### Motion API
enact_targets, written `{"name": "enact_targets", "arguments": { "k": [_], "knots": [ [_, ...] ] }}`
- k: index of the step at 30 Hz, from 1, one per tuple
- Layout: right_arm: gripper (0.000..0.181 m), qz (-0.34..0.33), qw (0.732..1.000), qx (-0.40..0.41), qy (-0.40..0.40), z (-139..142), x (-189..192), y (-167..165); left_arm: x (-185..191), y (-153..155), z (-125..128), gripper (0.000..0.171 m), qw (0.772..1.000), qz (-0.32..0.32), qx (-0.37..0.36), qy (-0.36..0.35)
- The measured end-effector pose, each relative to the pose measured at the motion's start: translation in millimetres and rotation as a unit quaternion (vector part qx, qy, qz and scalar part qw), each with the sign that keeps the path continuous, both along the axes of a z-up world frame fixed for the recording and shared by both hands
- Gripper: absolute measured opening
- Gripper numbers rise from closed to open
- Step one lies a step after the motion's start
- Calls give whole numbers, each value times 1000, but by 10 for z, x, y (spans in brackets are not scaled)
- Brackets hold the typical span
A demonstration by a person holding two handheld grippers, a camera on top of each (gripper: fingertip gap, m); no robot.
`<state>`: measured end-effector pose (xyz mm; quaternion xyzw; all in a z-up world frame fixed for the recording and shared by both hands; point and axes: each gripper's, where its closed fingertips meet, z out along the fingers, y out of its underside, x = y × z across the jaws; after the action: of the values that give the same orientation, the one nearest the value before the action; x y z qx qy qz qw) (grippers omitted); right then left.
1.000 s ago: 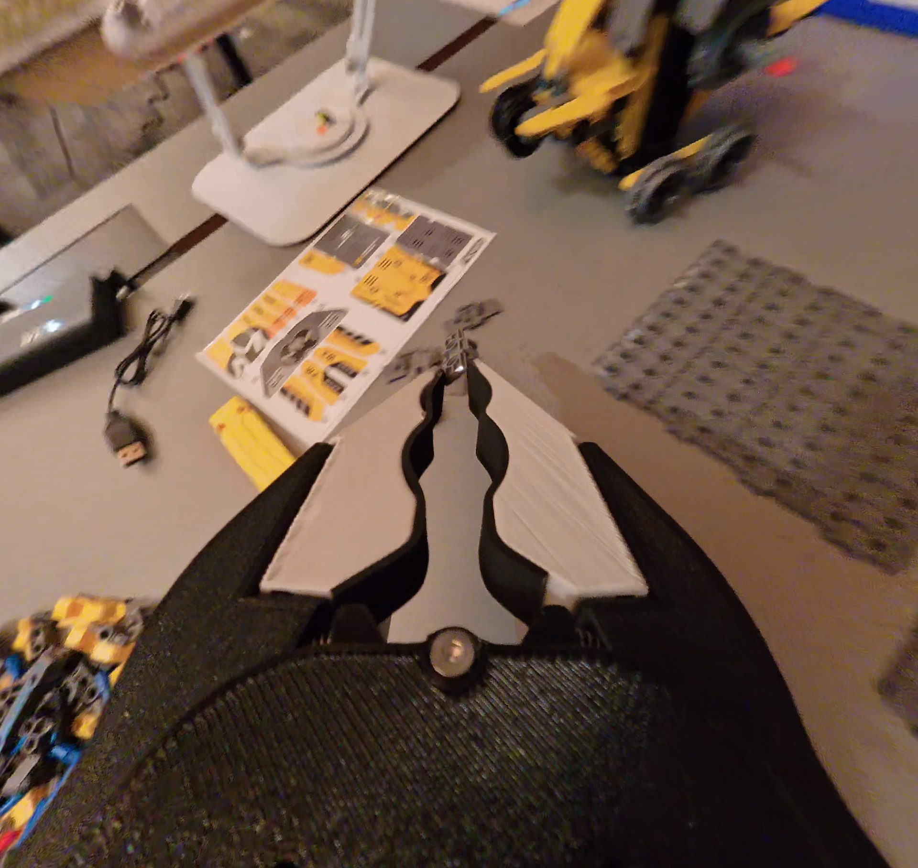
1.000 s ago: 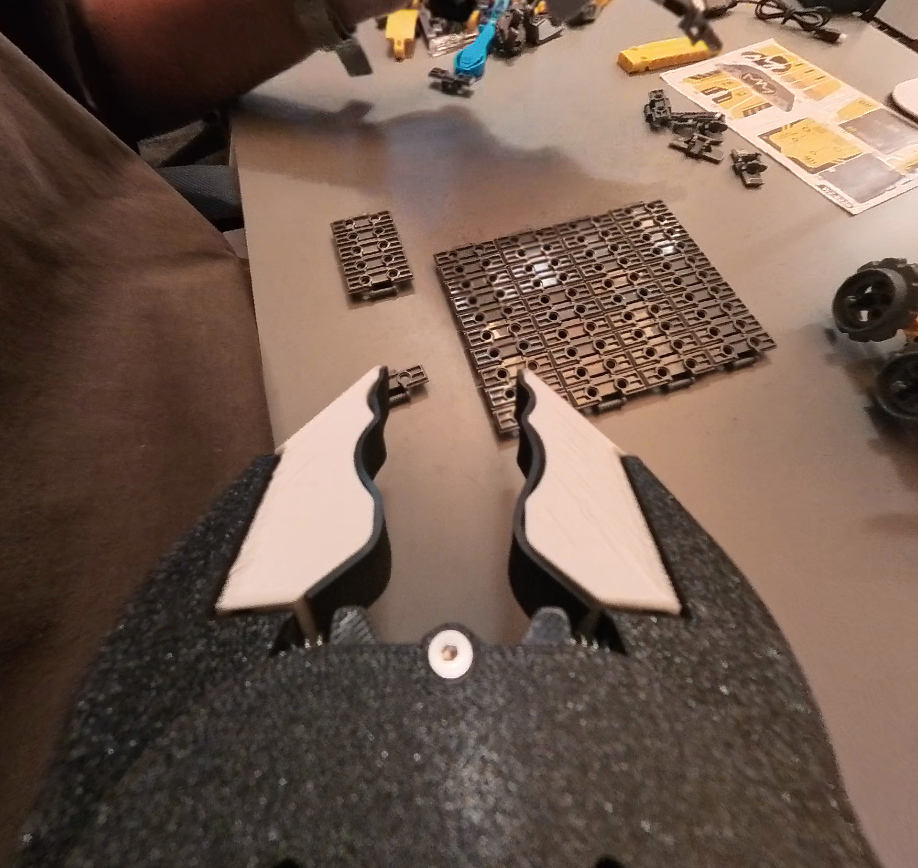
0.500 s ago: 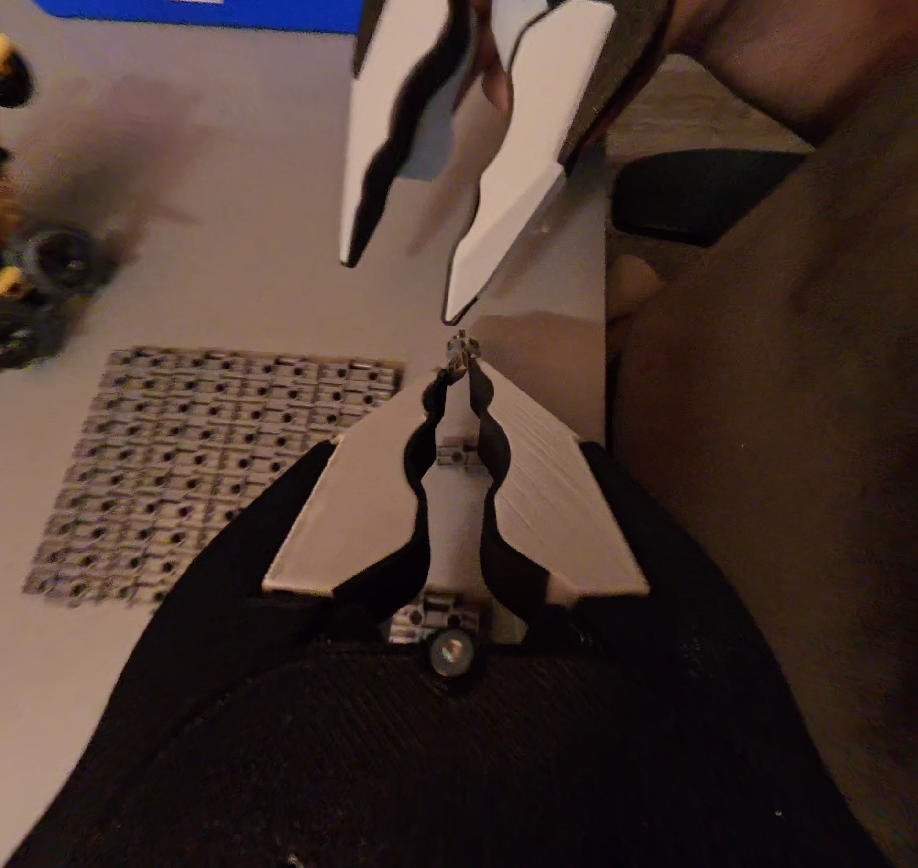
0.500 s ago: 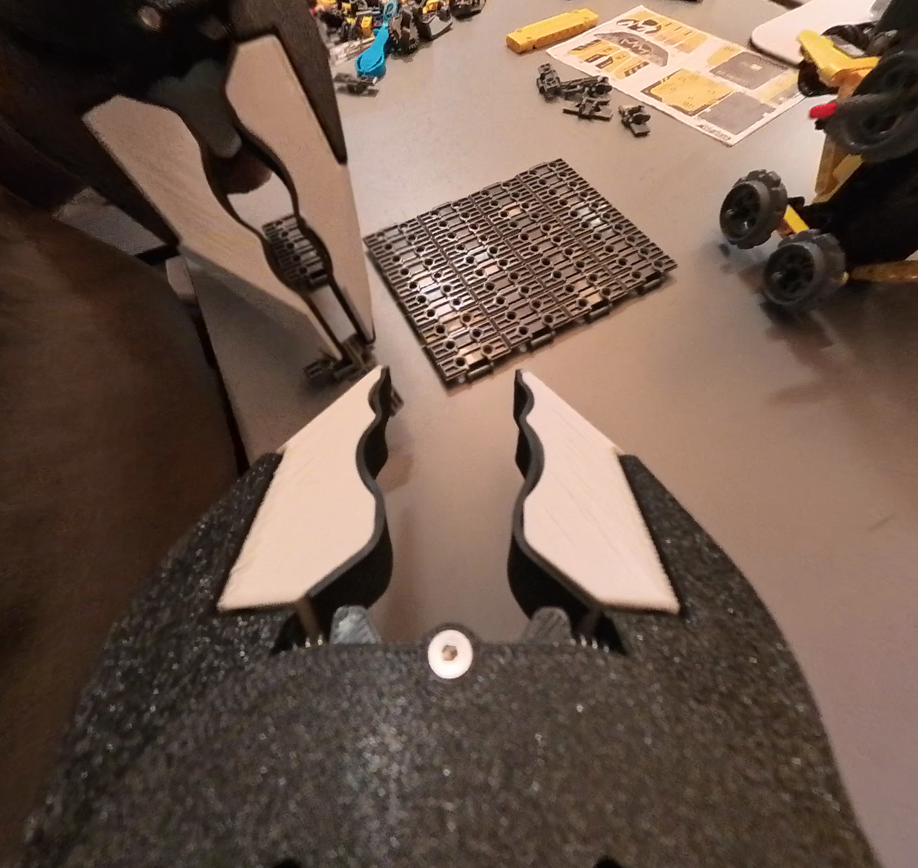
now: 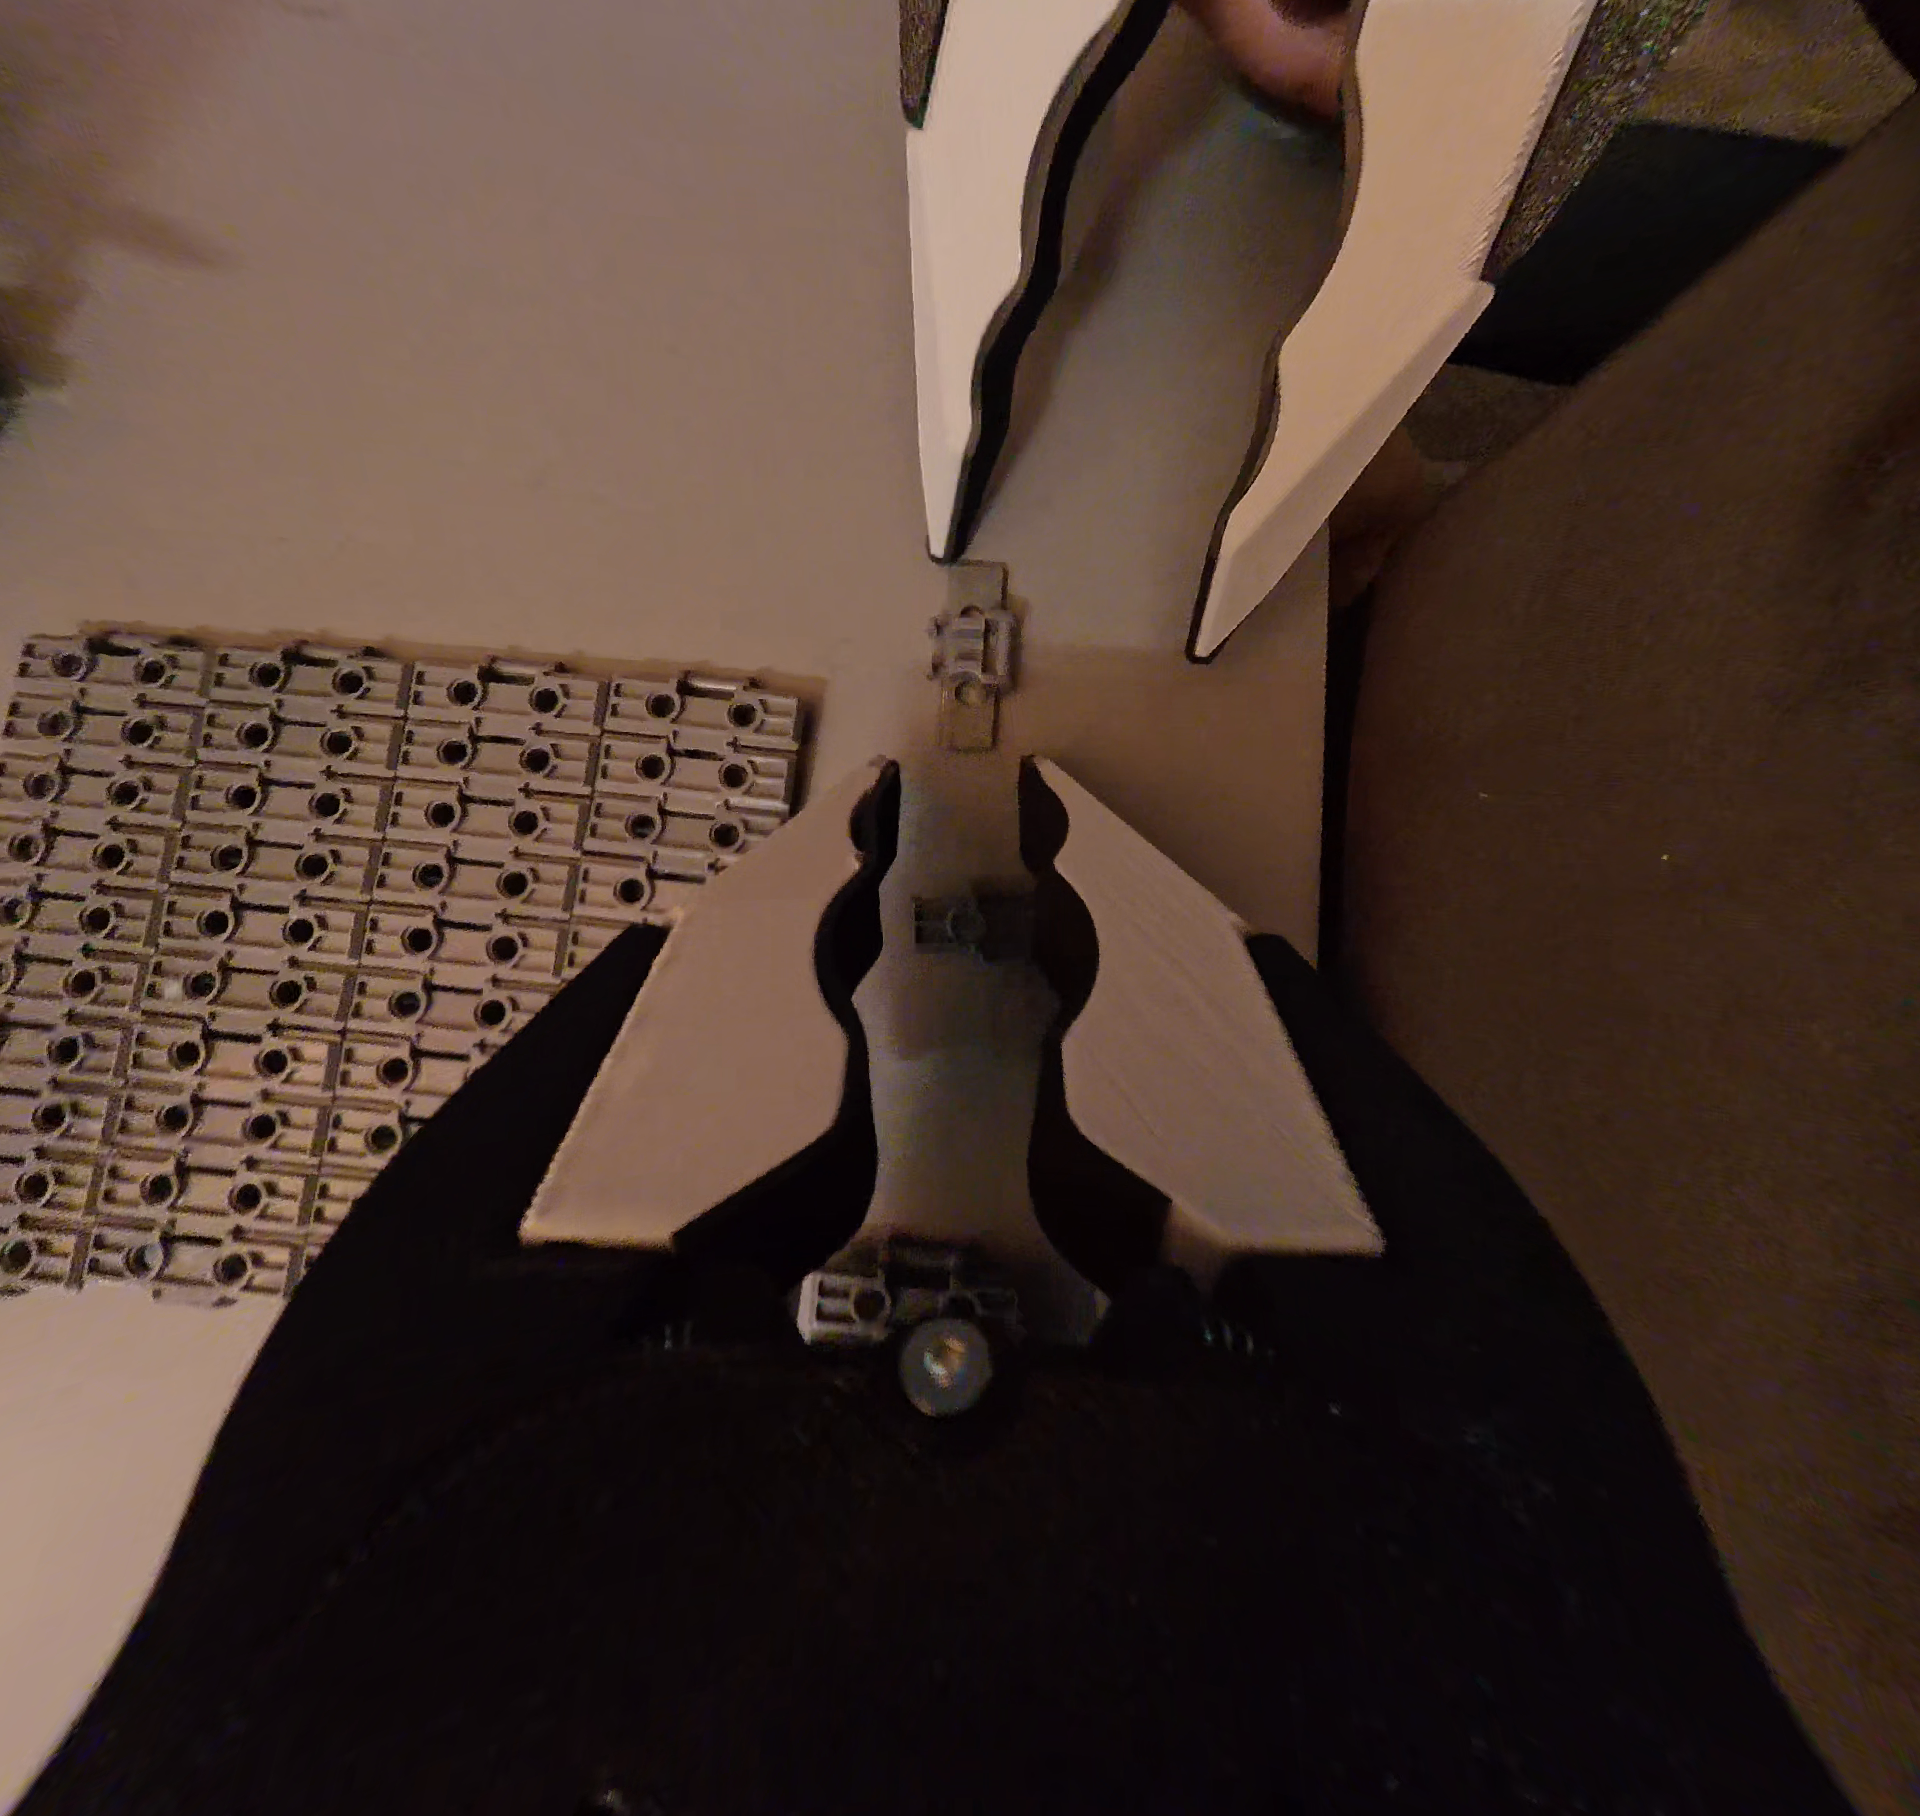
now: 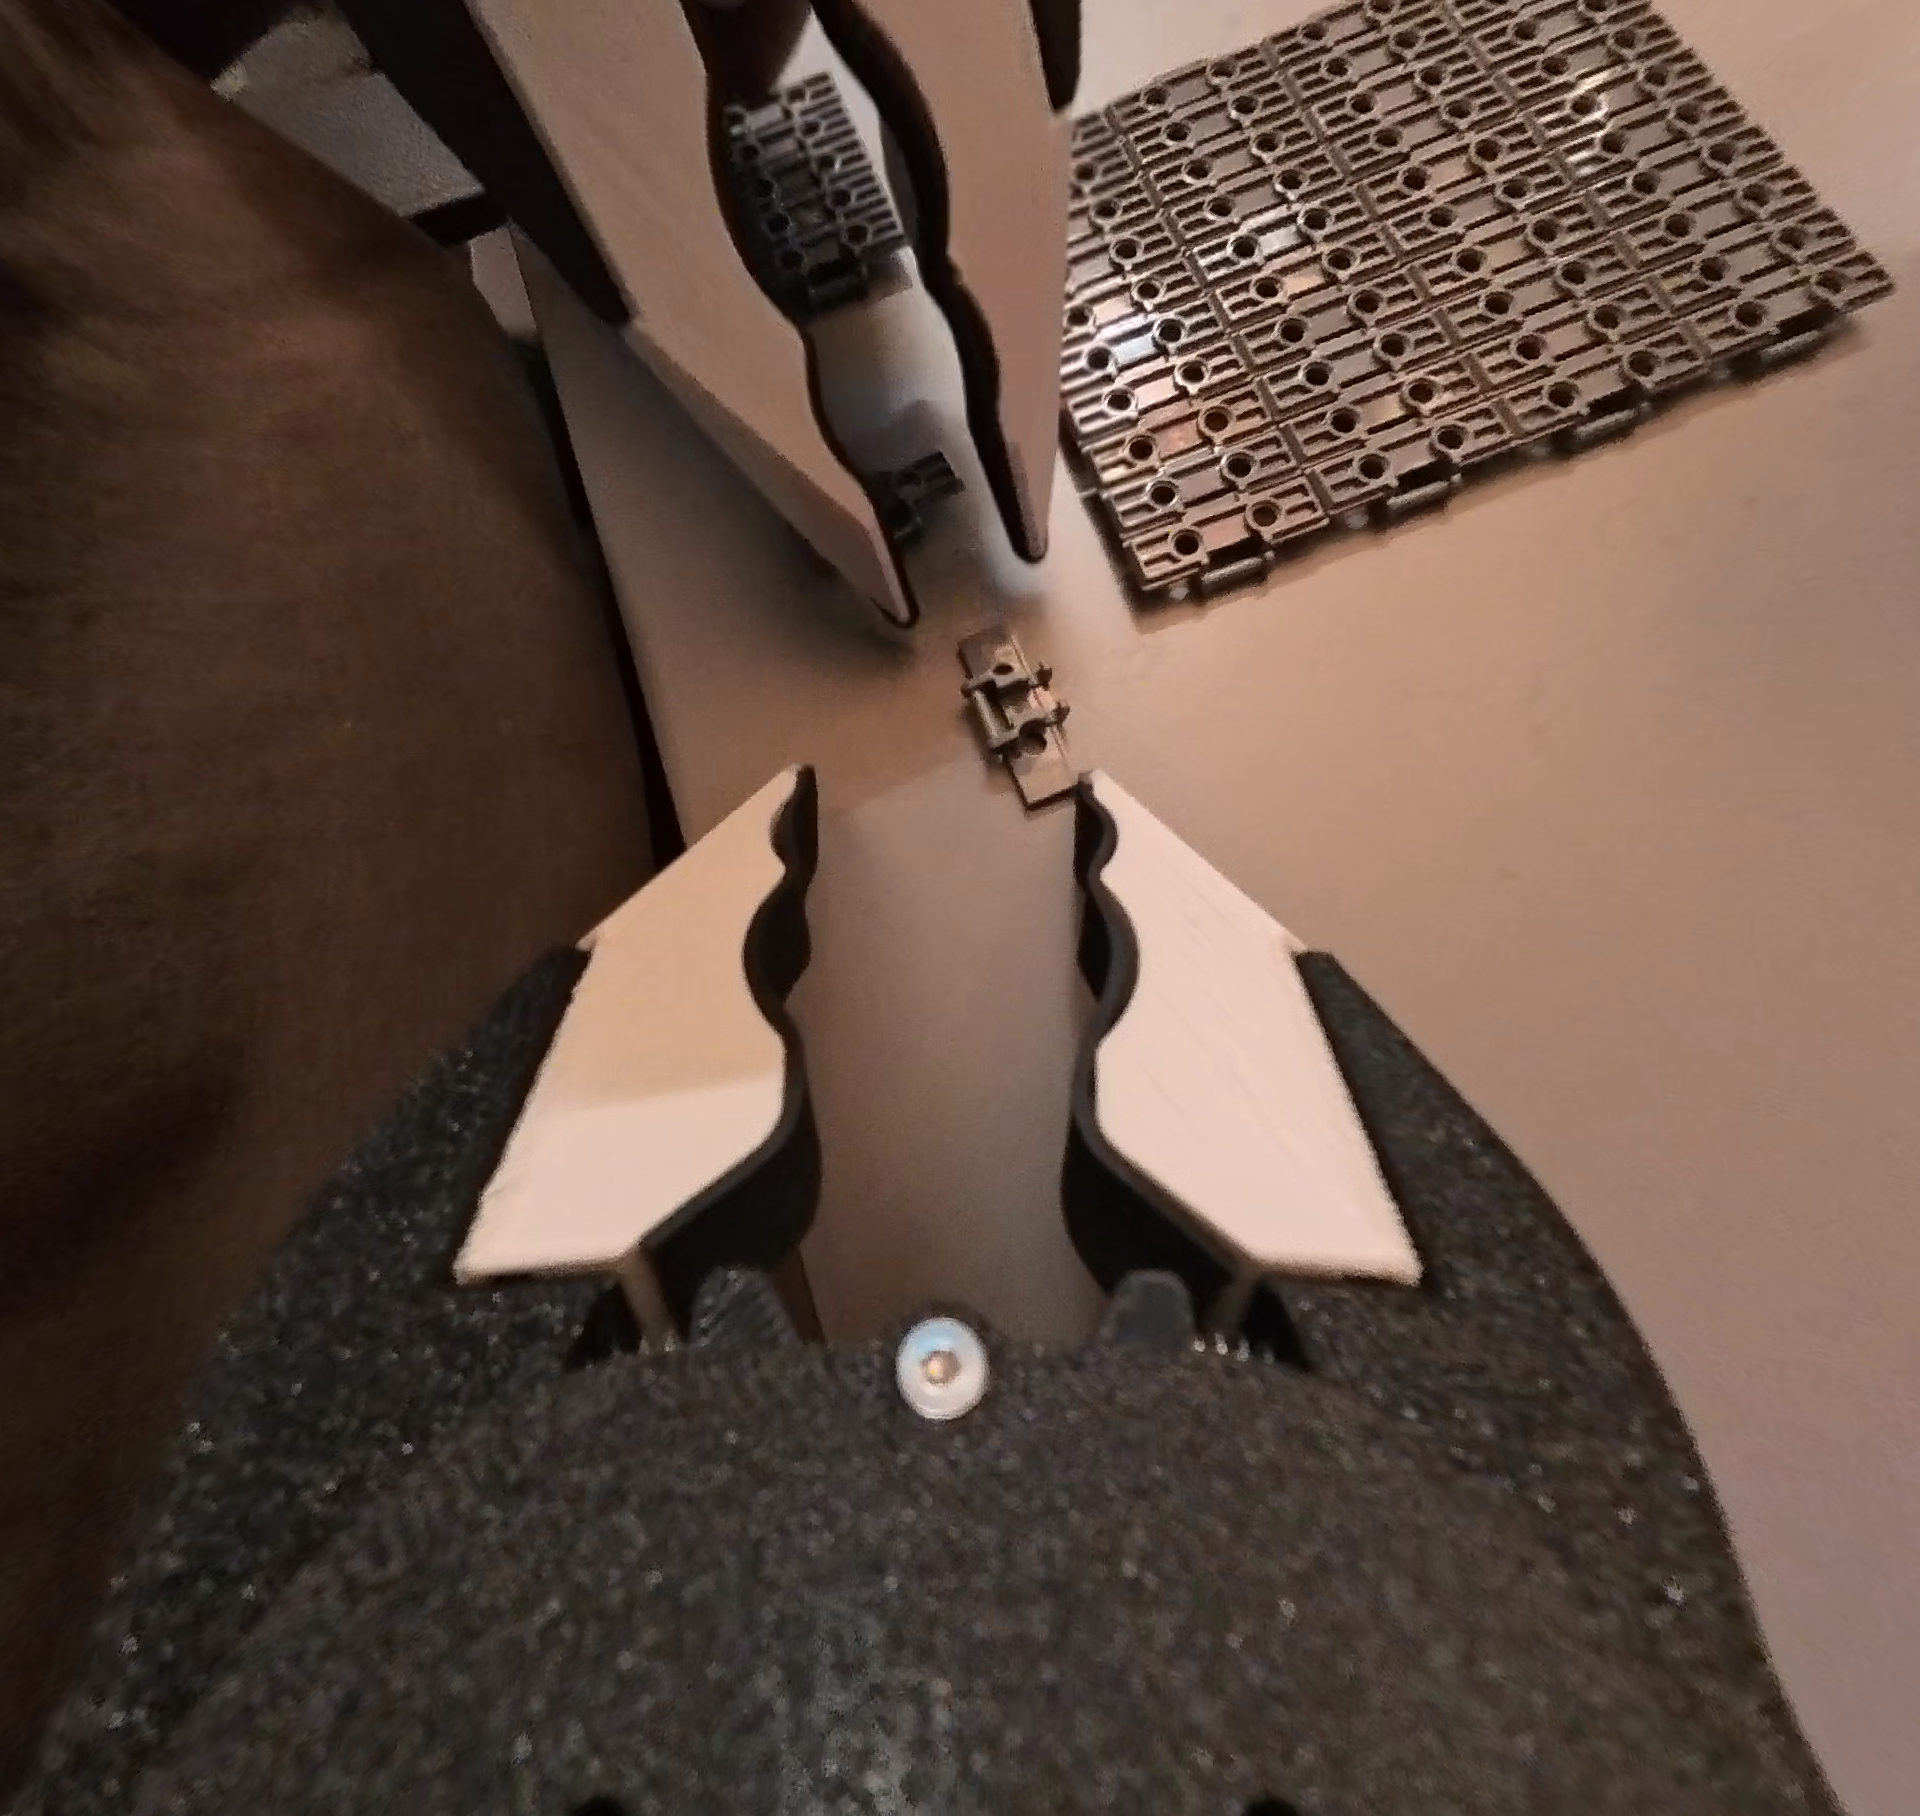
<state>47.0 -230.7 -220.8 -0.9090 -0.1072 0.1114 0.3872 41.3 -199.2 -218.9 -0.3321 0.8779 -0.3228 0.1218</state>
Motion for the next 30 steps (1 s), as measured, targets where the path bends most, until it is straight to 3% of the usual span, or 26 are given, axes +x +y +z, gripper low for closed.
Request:
{"name": "enact_targets", "arguments": {
  "k": [6,14,20,23,24,28,30],
  "knots": [
    [45,-15,1000,-1,-21,-17,60,65,-54,104,160,22,999,25,-16,-28],
    [17,-26,998,3,-54,-42,174,165,-70,74,145,24,999,26,-26,-35],
    [14,-8,996,38,-81,52,121,216,54,67,210,26,996,52,-51,-44],
    [14,-3,988,106,-113,283,106,264,136,95,296,27,990,84,-105,-35],
    [7,-1,983,129,-128,367,101,270,149,94,337,27,986,91,-134,-25],
    [6,5,970,182,-160,584,74,263,69,-18,566,12,959,70,-274,30],
    [6,-1,971,183,-155,596,88,264,60,-26,601,11,947,71,-311,49]
  ]
}}
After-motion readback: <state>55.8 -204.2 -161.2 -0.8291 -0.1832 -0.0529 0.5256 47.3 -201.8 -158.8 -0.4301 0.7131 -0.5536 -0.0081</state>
